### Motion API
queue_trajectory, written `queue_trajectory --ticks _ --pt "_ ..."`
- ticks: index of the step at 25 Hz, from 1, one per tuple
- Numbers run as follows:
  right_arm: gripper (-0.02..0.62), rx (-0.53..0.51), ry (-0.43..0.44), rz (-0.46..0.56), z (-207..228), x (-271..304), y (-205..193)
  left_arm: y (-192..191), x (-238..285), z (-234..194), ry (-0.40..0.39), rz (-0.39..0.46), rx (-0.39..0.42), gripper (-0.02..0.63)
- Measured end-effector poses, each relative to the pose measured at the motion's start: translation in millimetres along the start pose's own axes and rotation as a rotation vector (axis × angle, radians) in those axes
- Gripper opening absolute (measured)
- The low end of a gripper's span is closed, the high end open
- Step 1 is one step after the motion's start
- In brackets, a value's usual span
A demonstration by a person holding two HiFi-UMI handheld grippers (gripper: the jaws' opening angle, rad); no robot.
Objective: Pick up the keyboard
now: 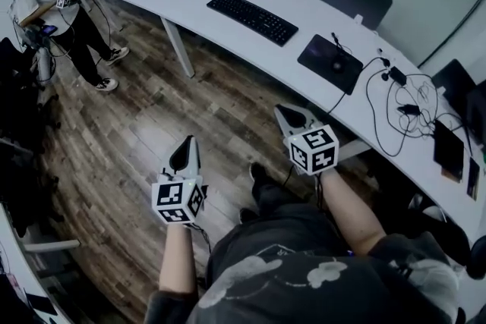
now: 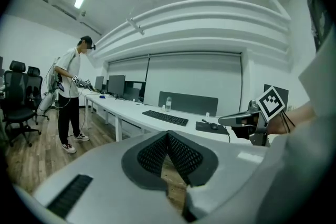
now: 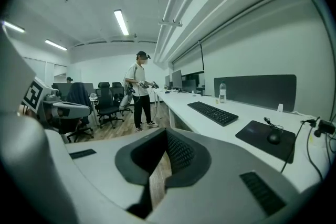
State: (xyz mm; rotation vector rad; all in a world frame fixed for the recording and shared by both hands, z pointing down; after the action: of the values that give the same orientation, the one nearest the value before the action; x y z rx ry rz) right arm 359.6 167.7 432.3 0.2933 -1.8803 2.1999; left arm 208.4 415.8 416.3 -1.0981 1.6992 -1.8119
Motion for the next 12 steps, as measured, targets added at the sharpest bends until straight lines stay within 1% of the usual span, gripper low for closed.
queue_trajectory --ticks 3,6,9,12 --pt "0.000 0.035 0.023 0.026 4 10 -2 -6 5 -4 0.018 -0.015 -0.012 0.002" --pt "0.000 0.056 0.024 0.038 17 28 -1 -7 19 -11 0.033 -0.025 -0.014 0.002" --pt "0.002 0.073 0.030 0.043 34 55 4 -3 40 -22 0.049 -0.030 -0.003 0.003" --pt "0.000 0.071 0.026 0.038 55 85 15 3 72 -34 0.055 -0.044 -0.002 0.002"
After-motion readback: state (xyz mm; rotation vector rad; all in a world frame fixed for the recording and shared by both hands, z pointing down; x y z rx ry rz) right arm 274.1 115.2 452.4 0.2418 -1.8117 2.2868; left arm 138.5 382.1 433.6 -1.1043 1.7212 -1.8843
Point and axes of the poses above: the fingertips, and each gripper's own axes: x forward along the fingers, z to its right, y out of its top, the point moved 7 cm from there along -x, backward along the fingers, and after that the axes turned 15 degrees about y, right-handed, at the moved point
